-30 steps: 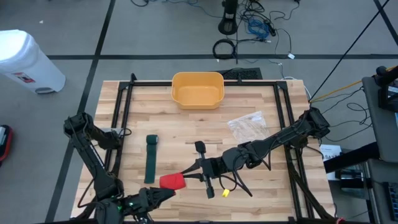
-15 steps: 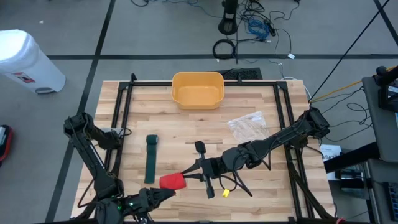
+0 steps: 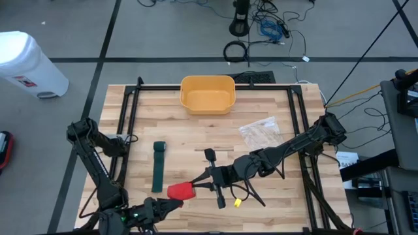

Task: Roll bandage
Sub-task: Roll the red bandage

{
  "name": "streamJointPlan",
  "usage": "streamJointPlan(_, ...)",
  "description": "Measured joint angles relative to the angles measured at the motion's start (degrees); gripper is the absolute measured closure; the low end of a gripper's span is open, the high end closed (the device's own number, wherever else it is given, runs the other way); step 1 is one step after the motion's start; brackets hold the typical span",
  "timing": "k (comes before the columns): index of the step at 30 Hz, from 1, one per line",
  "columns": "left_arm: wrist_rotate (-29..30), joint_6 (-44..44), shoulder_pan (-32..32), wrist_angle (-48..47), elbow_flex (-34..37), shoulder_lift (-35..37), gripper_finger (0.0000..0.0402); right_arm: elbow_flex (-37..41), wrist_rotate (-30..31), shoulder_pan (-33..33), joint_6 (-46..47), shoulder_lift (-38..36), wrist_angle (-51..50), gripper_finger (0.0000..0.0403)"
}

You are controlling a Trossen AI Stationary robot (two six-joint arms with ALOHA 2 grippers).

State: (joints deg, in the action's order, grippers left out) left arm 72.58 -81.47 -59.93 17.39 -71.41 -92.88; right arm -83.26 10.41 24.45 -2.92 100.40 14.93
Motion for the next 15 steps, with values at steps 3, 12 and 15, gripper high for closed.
streamJointPlan(3, -0.09, 0.05, -1.78, -0.01, -1.11, 0.0, 0.0347, 0.0, -0.09, 0.0, -0.18, 0.0, 0.1, 0.0387)
streamJointPlan(12, -0.31, 1.55, -3.14, -0.07, -1.77, 0.01, 0.0395, 0.0, 0.11, 0.04, -0.28, 0.0, -0.05, 0.0387)
streamJointPlan(15, -0.35, 1.55, -2.45, -0.07, -1.77, 0.0, 0.0398, 0.0, 0.11, 0.02, -0.29, 0.0, -0.08, 0.0387)
